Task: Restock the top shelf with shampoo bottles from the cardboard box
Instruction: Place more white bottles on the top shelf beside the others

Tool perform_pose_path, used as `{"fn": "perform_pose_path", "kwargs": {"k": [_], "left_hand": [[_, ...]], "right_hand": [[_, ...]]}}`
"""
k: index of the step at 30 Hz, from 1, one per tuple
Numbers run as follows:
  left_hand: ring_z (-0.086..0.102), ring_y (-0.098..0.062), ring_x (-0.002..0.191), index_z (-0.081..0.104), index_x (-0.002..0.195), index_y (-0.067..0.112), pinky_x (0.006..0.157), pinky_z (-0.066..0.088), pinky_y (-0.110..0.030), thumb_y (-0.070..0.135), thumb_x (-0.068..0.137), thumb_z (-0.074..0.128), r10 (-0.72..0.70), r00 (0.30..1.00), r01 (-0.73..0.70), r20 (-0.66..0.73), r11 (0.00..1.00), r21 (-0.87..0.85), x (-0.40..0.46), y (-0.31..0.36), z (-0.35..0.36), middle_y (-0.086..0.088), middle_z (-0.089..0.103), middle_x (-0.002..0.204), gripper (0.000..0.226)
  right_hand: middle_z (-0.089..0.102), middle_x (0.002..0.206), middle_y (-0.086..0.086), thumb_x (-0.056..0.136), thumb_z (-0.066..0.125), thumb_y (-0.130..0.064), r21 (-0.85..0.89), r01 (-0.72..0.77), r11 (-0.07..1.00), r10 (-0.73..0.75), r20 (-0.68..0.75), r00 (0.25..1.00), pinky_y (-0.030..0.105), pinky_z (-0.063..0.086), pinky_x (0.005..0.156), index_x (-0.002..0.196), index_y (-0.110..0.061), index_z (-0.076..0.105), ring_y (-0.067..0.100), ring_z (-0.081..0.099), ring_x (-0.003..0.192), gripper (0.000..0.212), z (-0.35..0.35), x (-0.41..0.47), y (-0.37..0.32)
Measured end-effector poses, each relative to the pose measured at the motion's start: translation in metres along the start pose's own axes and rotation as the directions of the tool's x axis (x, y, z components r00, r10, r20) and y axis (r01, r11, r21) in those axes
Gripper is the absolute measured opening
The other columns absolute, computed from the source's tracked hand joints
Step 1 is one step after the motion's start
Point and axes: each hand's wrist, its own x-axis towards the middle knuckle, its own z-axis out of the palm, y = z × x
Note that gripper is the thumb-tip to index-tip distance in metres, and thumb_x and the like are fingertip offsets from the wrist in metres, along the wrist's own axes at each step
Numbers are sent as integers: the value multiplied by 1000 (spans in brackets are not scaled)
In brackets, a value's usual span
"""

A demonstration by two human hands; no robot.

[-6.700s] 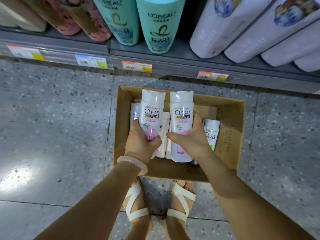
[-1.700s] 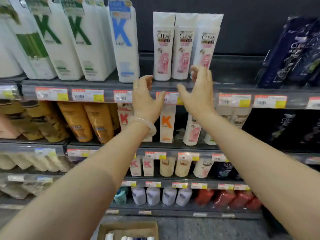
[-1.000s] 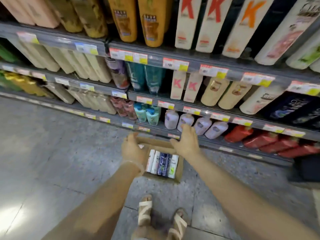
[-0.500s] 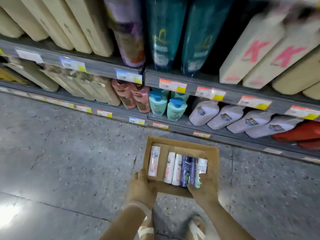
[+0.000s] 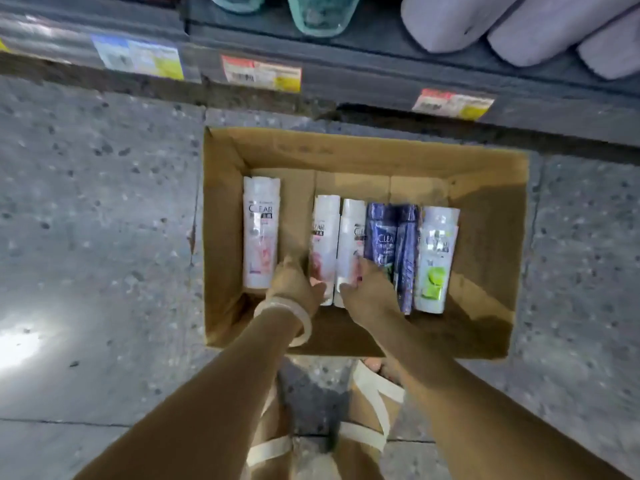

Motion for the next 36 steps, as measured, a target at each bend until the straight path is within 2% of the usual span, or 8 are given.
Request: {"fn": "perform_pose_path", "kwargs": {"k": [6, 9, 12, 17, 22, 30, 34, 36], "left_hand": [[50, -30, 114, 40, 129, 11, 99, 42, -39, 47, 72, 69, -9, 1000, 9, 9, 999, 43, 35, 7, 26, -10, 50, 123, 73], [62, -23, 93, 54, 116, 10, 82, 53, -32, 42, 65, 76, -64, 994, 71, 93, 995, -70, 37, 8, 18, -6, 63, 102, 64], [57, -29, 108, 45, 122, 6, 92, 48, -36, 30, 71, 74, -104, 994, 105, 14, 990, -91, 31, 9, 10, -13, 57, 116, 63], [59, -33, 104, 37, 119, 12, 76, 44, -31, 14, 72, 70, -147, 956, 82, -254, 965, -247, 14, -4, -12, -7, 58, 103, 57], [48, -31, 117, 35, 125, 15, 96, 46, -41, 17, 68, 73, -146, 928, 63, -342, 968, -243, 19, -22, -15, -10, 52, 120, 68], [55, -23, 94, 38, 118, 14, 72, 42, -27, 26, 71, 75, -98, 938, 9, -334, 966, -258, 0, -18, -37, -3, 49, 99, 61], [51, -16, 85, 37, 117, 15, 69, 45, -27, 26, 71, 76, -33, 947, -66, -319, 953, -294, -50, 9, -69, 4, 46, 95, 61], [56, -22, 88, 39, 115, 14, 72, 49, -30, 23, 70, 75, 2, 942, -119, -335, 937, -328, -81, 32, -88, 2, 48, 94, 58]], "right_hand": [[49, 121, 11, 91, 50, -13, 32, -32, 999, 35, -117, 992, 30, 46, 82, 113, -9, 55, 26, 54, 106, 22, 15, 19, 1], [54, 118, 7, 90, 55, -11, 106, -8, 994, 20, -119, 993, 22, 43, 73, 108, -12, 55, 19, 54, 102, 18, 15, 26, 1], [57, 115, 5, 92, 52, -21, 105, 9, 994, 0, -88, 996, 22, 38, 59, 108, -20, 49, 20, 56, 97, 17, 21, 25, -5], [54, 119, 9, 79, 68, -33, 130, -63, 990, 74, -83, 994, 42, 51, 83, 122, -16, 35, 31, 56, 106, 57, 35, 31, -29], [41, 129, 12, 74, 73, -37, -158, -90, 983, 67, -148, 987, 39, 45, 86, 130, -8, 29, 32, 49, 116, 77, 52, 37, -40], [49, 101, -1, 70, 75, -20, 270, 28, 963, -9, -71, 997, 26, 43, 66, 106, -23, 32, 20, 53, 95, 56, 10, 9, -30], [46, 97, -9, 73, 77, -19, 356, 77, 932, -17, -168, 986, 27, 43, 79, 114, -19, 35, 9, 47, 90, 59, -45, -37, -42], [50, 93, -8, 72, 77, -13, 432, 124, 893, -26, -226, 974, 20, 44, 75, 117, -14, 37, 8, 51, 84, 60, -77, -67, -53]]}}
